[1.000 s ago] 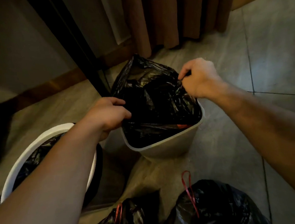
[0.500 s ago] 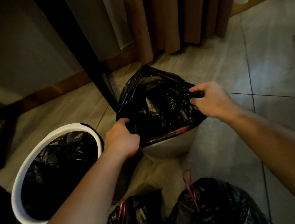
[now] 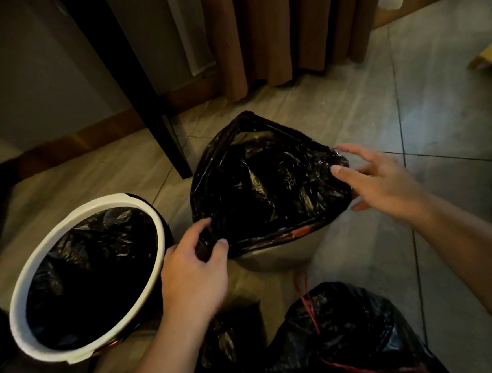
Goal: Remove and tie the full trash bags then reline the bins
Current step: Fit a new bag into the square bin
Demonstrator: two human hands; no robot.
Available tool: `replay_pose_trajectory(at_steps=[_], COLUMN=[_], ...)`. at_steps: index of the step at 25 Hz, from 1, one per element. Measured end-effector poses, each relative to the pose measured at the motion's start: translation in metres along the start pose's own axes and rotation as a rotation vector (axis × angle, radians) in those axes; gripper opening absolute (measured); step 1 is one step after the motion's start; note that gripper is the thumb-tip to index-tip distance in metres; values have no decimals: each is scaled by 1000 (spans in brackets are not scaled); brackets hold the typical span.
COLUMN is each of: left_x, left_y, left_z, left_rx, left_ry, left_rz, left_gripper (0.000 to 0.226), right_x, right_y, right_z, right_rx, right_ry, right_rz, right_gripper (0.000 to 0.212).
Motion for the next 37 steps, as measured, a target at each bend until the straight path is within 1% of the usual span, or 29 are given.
replay_pose_trajectory(at_steps=[2,3,4,5,6,8,11,13,14,16,19,21,23,25,26,28,30,31,33,35,37], left_x=[-5,-7,-7,-6,-3,3,10,14,16,17,18,17,17,15,14,14,13,11,8,3,1], left_y=[-8,-9,-8,-8,-11,-20,-38,-46,-47,-47,-44,-43,-41,-33,-29,-20,-6,3,20,35,49], left_z=[4,5,5,5,5,8,14,15,16,17,15,12,3,-2,-6,-15,-24,-29,-42,-56,-66], left_rx=[-48,-59,-60,-57,-54,-61,-98,-105,-105,-93,-68,-79,-81,-69,-74,-98,-96,-86,-76,-49,13], left_ry=[34,51,54,40,12,-33,-23,5,16,29,31,28,27,19,13,-11,-18,-15,1,28,43], left_rz=[90,125,157,198,245,323,381,381,368,352,298,325,358,390,438,552,590,585,524,400,260], left_gripper=[19,10,8,9,14,24,32,36,36,38,49,54,52,49,46,38,32,30,29,30,31], right_x=[-5,-6,-6,-6,-7,-8,-1,8,10,13,17,18,15,6,2,-2,-2,2,12,21,24], right_y=[1,0,0,2,5,12,23,23,23,29,43,47,52,55,53,45,31,26,20,19,16], right_z=[10,13,14,14,15,18,25,28,29,30,30,29,25,19,15,6,-7,-15,-34,-52,-65], right_rx=[-25,-40,-52,-57,-58,-61,-100,-171,-191,-194,-174,-169,-135,-96,-87,-91,-126,-135,-119,-79,-101], right_ry=[37,51,64,81,103,130,88,36,16,-7,-15,20,87,178,220,280,277,252,209,182,183], right_rz=[-59,-79,-97,-116,-139,-166,-93,-67,-91,-169,-180,-197,-235,-258,-295,-309,-234,-218,-270,-342,-309], right_gripper=[43,36,26,18,14,19,29,28,25,22,22,21,26,38,38,27,19,17,17,19,21])
Point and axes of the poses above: each hand's wrist, its own z-axis away from the middle knuckle, its own x-axis out of the palm, y = z × x, the point moved 10 cm from there along -z, towards the middle knuckle, and after that the axes turned 15 degrees about -x, right-handed, at the moved point
